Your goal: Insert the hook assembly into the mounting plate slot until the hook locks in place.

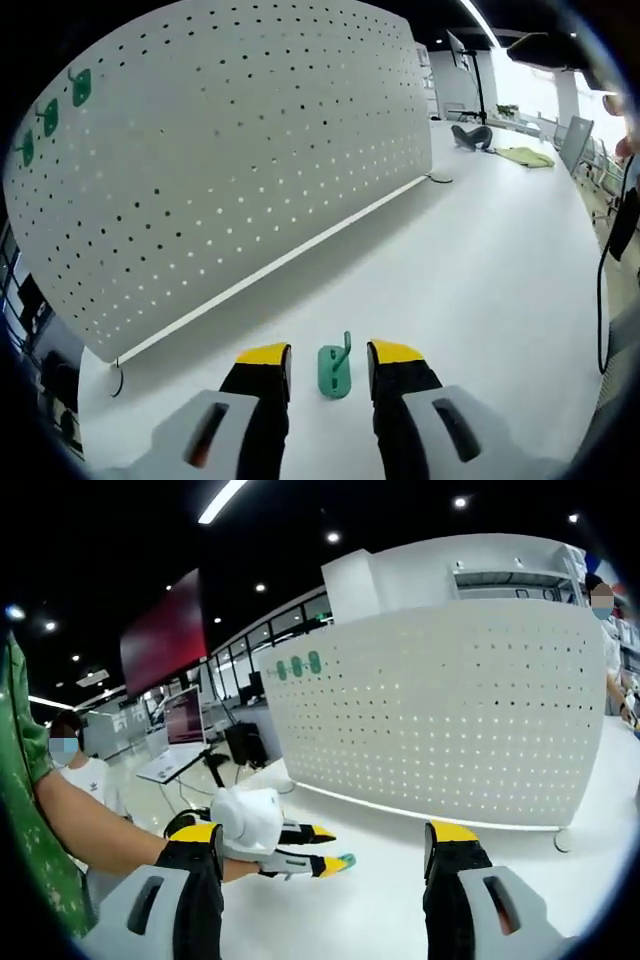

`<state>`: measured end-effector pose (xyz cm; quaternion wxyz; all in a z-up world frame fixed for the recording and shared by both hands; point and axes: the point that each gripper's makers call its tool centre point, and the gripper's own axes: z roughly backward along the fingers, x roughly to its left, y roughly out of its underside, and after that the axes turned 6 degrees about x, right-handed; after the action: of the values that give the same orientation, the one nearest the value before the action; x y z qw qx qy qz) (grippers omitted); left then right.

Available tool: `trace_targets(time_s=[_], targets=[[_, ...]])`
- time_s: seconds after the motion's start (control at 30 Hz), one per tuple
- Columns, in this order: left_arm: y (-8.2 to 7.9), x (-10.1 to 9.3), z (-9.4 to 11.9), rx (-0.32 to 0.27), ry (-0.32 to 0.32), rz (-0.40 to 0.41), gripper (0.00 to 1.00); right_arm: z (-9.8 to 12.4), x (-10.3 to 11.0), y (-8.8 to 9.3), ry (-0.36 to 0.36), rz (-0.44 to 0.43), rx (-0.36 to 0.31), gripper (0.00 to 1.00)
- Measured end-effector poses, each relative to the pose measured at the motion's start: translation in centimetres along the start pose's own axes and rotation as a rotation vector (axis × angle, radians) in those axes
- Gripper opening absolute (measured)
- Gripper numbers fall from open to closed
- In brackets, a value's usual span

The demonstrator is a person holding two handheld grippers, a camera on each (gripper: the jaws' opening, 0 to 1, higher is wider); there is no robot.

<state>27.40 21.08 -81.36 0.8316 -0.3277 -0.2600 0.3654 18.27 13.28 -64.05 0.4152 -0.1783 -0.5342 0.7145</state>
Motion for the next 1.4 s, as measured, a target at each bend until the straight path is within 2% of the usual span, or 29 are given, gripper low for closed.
trace_targets(time_s=[0.3,0.57,0.97,1.4], targets=[[0.5,-0.3,-0.9,0.012,0.012,-0.004,0.27,-0.9,-0.5,1.4,-0.007,-0.020,0.036,0.84],[0.5,-0.7,-1.3,0.010,0.023,-0.029,0.21,-1.2,-0.9,1.9,-0.007,-0.034,0.044,0.84],[0.3,-0.8,-1.3,0.003,0.030,-0.065,0.05,-1.6,-1.0,2.1,-0.010,-0.042,0.049,0.84],[0.1,-0.5,-0.4,-0.015,0.040,-0.075,0.03,-1.8,-0.7,1.9,-0.017,-0.031,0.050,0.84]])
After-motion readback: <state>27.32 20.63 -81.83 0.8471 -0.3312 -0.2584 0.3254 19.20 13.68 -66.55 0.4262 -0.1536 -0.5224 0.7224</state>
